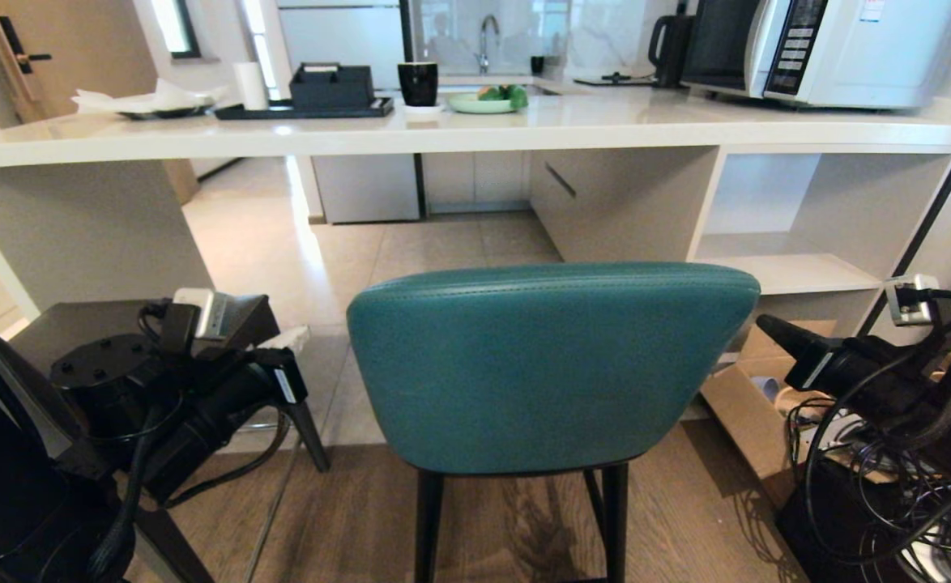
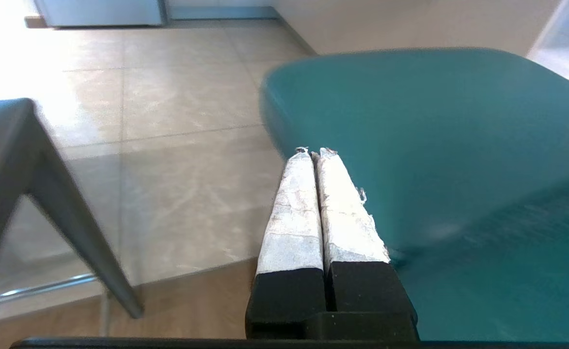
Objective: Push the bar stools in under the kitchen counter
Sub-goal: Pull the blue chair out from under the dining table, then push the gray chair back under the dining table
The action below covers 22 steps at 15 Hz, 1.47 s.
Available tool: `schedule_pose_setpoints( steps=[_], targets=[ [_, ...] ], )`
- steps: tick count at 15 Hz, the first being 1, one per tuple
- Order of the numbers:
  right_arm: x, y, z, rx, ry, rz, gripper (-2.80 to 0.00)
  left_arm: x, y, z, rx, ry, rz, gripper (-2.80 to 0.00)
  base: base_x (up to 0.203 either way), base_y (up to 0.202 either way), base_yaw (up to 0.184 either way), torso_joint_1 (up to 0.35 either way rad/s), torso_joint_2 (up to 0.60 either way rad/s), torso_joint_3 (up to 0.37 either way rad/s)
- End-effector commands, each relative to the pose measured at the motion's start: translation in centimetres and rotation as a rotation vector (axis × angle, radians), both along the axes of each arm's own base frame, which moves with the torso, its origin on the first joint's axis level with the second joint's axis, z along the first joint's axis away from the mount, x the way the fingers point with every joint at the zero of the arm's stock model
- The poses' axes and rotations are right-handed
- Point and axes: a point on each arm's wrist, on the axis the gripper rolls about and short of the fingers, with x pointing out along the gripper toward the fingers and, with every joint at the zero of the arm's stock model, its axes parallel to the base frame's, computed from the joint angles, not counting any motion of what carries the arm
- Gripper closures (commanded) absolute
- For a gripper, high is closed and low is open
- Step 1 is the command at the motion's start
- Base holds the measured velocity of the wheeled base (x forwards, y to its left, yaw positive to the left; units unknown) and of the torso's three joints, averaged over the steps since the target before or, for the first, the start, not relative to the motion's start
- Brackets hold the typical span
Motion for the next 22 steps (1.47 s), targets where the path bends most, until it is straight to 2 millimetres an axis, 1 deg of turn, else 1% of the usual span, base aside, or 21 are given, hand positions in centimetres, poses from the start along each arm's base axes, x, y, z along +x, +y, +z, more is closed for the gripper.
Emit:
schedule_pose_setpoints(
  steps=[1,3,4,5,6,7,9,11,13,15,16,17,19,21,22],
  targets=[
    [-0.6,0.2,0.5,-0.002,-0.02,0.005,0.0,-0.6,-0.2,0.4,-0.003,-0.013,-0.008,0.0,0.0,0.0,0.0,0.0,0.0,0.0],
    [-1.8,0.5,1.7,-0.013,-0.065,0.006,0.0,-2.1,-0.3,1.6,-0.013,-0.049,-0.023,0.0,0.0,0.0,0.0,0.0,0.0,0.0],
    [-2.7,0.5,2.2,-0.037,-0.092,-0.002,0.0,-3.4,-0.3,2.2,-0.017,-0.065,-0.033,0.0,0.0,0.0,0.0,0.0,0.0,0.0],
    [-3.8,0.5,2.7,-0.062,-0.118,-0.02,0.0,-5.1,-0.2,2.1,-0.005,-0.05,-0.032,0.0,0.0,0.0,0.0,0.0,0.0,0.0],
    [-4.9,0.5,3.2,-0.076,-0.142,-0.043,0.0,-6.6,0.2,1.9,0.023,-0.043,-0.001,0.0,0.0,0.0,0.0,0.0,0.0,0.0],
    [-6.2,0.5,3.8,-0.088,-0.174,-0.067,0.0,-7.9,0.6,2.1,0.042,-0.057,0.047,0.0,0.0,0.0,0.0,0.0,0.0,0.0],
    [-8.4,0.4,5.2,-0.103,-0.227,-0.12,0.0,-9.9,1.3,3.8,0.034,-0.137,0.098,0.0,0.0,0.0,0.0,0.0,0.0,0.0],
    [-10.7,0.4,6.6,-0.111,-0.194,-0.174,0.0,-12.0,2.1,5.5,0.041,-0.179,0.146,0.0,0.0,0.0,0.0,0.0,0.0,0.0],
    [-13.2,0.4,7.8,-0.119,-0.093,-0.206,0.0,-14.0,3.0,6.7,0.066,-0.121,0.204,0.0,0.0,0.0,0.0,0.0,0.0,0.0],
    [-16.5,0.5,8.7,-0.13,0.019,-0.23,0.0,-16.1,4.3,7.9,0.079,-0.045,0.293,0.0,0.0,0.0,0.0,0.0,0.0,0.0],
    [-18.0,0.5,9.1,-0.134,0.034,-0.244,0.0,-17.3,4.9,8.5,0.075,-0.044,0.336,0.0,0.0,0.0,0.0,0.0,0.0,0.0],
    [-19.8,0.5,9.5,-0.136,0.039,-0.262,0.0,-18.9,5.6,9.1,0.071,-0.042,0.376,0.0,0.0,0.0,0.0,0.0,0.0,0.0],
    [-22.6,0.5,9.6,-0.135,0.012,-0.29,0.0,-21.9,6.7,9.8,0.06,-0.06,0.463,0.0,0.0,0.0,0.0,0.0,0.0,0.0],
    [-25.1,0.6,9.6,-0.138,-0.038,-0.306,0.0,-24.8,7.2,10.5,0.037,-0.15,0.508,0.0,0.0,0.0,0.0,0.0,0.0,0.0],
    [-26.4,0.6,9.5,-0.146,-0.062,-0.311,0.0,-26.2,7.2,10.7,0.026,-0.211,0.495,0.0,0.0,0.0,0.0,0.0,0.0,0.0]
  ],
)
